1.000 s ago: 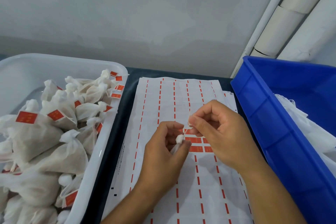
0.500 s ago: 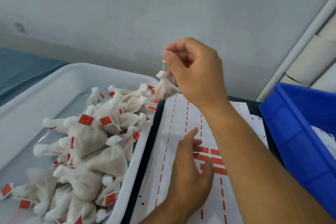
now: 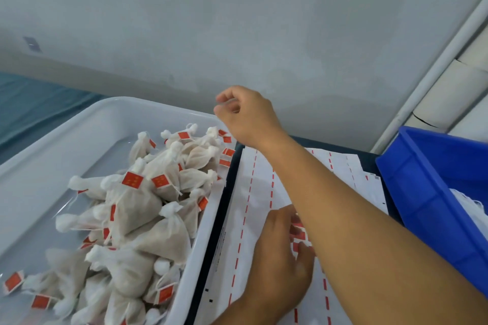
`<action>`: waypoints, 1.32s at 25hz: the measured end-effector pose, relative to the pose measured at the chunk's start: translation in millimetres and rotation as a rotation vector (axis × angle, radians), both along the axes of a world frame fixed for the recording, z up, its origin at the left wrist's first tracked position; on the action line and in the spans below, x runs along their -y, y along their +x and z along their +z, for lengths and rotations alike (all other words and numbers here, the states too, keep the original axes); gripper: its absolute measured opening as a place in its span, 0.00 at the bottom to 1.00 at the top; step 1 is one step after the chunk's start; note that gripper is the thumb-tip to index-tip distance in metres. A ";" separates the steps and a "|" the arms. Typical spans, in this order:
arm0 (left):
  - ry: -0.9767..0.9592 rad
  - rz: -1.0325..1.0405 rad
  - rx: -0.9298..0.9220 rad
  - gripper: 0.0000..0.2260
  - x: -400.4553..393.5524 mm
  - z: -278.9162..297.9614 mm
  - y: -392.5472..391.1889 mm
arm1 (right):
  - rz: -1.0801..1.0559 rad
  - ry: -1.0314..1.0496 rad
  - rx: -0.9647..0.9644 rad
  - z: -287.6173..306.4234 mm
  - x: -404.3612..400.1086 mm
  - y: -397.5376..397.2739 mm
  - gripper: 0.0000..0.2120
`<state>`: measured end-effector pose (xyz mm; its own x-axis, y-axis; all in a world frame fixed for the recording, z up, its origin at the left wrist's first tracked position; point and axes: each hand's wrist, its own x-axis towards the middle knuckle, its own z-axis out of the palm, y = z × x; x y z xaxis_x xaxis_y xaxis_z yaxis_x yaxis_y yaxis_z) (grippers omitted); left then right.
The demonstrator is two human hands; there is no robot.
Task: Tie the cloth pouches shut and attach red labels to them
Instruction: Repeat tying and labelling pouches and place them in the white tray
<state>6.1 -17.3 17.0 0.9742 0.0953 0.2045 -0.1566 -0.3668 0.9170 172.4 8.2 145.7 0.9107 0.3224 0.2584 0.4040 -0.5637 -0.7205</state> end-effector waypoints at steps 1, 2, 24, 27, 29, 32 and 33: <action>0.035 0.008 0.015 0.22 0.5 -4.4 1.2 | -0.039 -0.021 0.016 3.8 17.5 1.3 0.09; 0.093 0.018 -0.002 0.20 2.0 -5.5 1.8 | -0.085 -0.064 0.036 10.5 38.7 3.1 0.10; 0.636 0.056 -0.154 0.28 -5.6 -27.0 11.0 | -0.777 -0.703 -0.298 -14.8 374.8 -50.9 0.08; 0.622 0.049 -0.159 0.28 -5.1 -24.9 10.7 | -0.812 -0.772 -0.260 -15.7 375.6 -49.1 0.11; 0.615 0.055 -0.163 0.28 -4.8 -24.5 10.3 | -0.837 -0.785 -0.241 -18.6 376.8 -46.6 0.13; 0.621 0.057 -0.172 0.28 -4.3 -24.7 10.8 | -0.831 -0.772 -0.277 -20.6 375.2 -46.6 0.15; 0.622 0.059 -0.176 0.28 -4.4 -24.6 11.2 | -0.801 -0.775 -0.308 -20.5 374.2 -47.0 0.15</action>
<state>17.3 -12.9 -7.6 0.9950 0.0651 0.0762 0.0136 -0.8411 0.5407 125.4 -366.0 125.2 0.9157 -0.4011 -0.0249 -0.4018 -0.9127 -0.0751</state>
